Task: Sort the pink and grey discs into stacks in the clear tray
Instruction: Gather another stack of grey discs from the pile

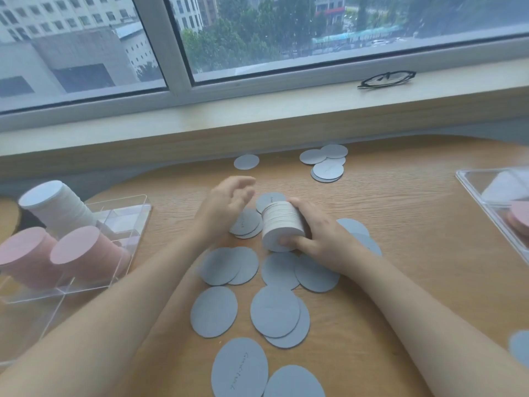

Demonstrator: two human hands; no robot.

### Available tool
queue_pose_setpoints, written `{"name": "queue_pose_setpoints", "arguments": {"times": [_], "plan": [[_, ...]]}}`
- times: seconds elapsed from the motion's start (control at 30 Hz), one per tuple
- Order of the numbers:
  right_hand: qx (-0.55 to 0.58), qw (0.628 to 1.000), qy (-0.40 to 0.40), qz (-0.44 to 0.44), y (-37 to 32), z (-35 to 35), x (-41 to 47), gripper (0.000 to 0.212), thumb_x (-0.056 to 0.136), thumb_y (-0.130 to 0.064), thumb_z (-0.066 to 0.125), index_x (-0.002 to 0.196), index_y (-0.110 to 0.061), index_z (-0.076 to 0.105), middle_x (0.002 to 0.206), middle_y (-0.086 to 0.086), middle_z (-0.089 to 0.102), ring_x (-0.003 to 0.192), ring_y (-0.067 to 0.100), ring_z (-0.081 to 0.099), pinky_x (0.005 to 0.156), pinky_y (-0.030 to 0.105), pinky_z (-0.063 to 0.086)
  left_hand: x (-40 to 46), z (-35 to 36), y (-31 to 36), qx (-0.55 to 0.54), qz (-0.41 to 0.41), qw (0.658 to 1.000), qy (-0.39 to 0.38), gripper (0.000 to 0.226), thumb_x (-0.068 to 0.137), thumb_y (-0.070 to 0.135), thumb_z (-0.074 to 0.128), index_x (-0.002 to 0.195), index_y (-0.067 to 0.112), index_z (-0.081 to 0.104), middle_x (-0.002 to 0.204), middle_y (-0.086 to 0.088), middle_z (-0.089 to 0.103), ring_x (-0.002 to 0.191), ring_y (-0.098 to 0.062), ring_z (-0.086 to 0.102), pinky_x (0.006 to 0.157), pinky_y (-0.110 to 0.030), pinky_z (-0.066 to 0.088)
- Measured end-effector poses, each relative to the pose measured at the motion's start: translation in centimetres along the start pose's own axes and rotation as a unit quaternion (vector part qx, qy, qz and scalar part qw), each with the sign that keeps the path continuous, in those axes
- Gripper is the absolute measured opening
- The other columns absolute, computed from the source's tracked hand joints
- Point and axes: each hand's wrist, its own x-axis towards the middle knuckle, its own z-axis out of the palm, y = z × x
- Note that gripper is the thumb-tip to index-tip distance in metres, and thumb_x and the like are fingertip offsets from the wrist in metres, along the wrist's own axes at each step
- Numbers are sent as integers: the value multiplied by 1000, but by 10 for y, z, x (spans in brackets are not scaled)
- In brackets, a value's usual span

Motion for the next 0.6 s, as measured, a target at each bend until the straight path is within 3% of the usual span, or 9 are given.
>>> {"name": "queue_pose_setpoints", "arguments": {"times": [0.07, 0.13, 0.27, 0.37, 0.47, 0.6], "plan": [[6, 1000, 6, -3, 1, 0, 0, 64, 86, -39, 72, 140, -27, 41, 126, -11, 51, 112, 7, 45, 94, 28, 38, 29, 1, -15, 72, -1, 997, 32, 32, 102, 23, 55, 134, 18, 59, 137, 5, 58, 124, -9, 52, 105, -24, 38], [11, 1000, 9, -1, 2, 0, 0, 63, 85, -37, 74, 139, -25, 42, 123, -10, 52, 110, 6, 45, 91, 26, 36, 56, 4, -31, 133, -10, 991, 21, 37, 101, 19, 55, 138, 15, 55, 147, 0, 50, 136, -17, 45, 113, -29, 32], [31, 999, 12, -3, 2, 0, 1, 64, 83, -39, 76, 137, -25, 44, 120, -11, 52, 110, 8, 48, 95, 36, 46, 93, 8, -45, 220, -63, 973, -1, 48, 101, 23, 54, 148, 20, 45, 159, 3, 38, 146, -20, 34, 118, -42, 29], [39, 999, 8, 4, 0, 0, 1, 64, 81, -40, 77, 135, -27, 45, 118, -12, 52, 108, 8, 50, 93, 41, 50, 105, 7, -44, 238, -90, 967, -15, 54, 102, 28, 54, 153, 23, 38, 160, 3, 38, 147, -22, 34, 118, -42, 29], [44, 999, 14, 4, -1, 0, 0, 65, 81, -39, 78, 135, -26, 45, 118, -12, 53, 109, 8, 50, 92, 42, 51, 109, 5, -47, 262, -103, 959, -13, 53, 100, 37, 57, 149, 21, 42, 151, -1, 48, 140, -27, 43, 112, -42, 35], [41, 999, 14, 4, -1, -1, 0, 64, 81, -39, 77, 135, -27, 45, 118, -12, 53, 108, 7, 50, 93, 39, 49, 104, 3, -47, 359, -39, 932, 1, 42, 100, 43, 56, 130, 15, 60, 123, -10, 55, 119, -32, 54, 96, -42, 43]]}}
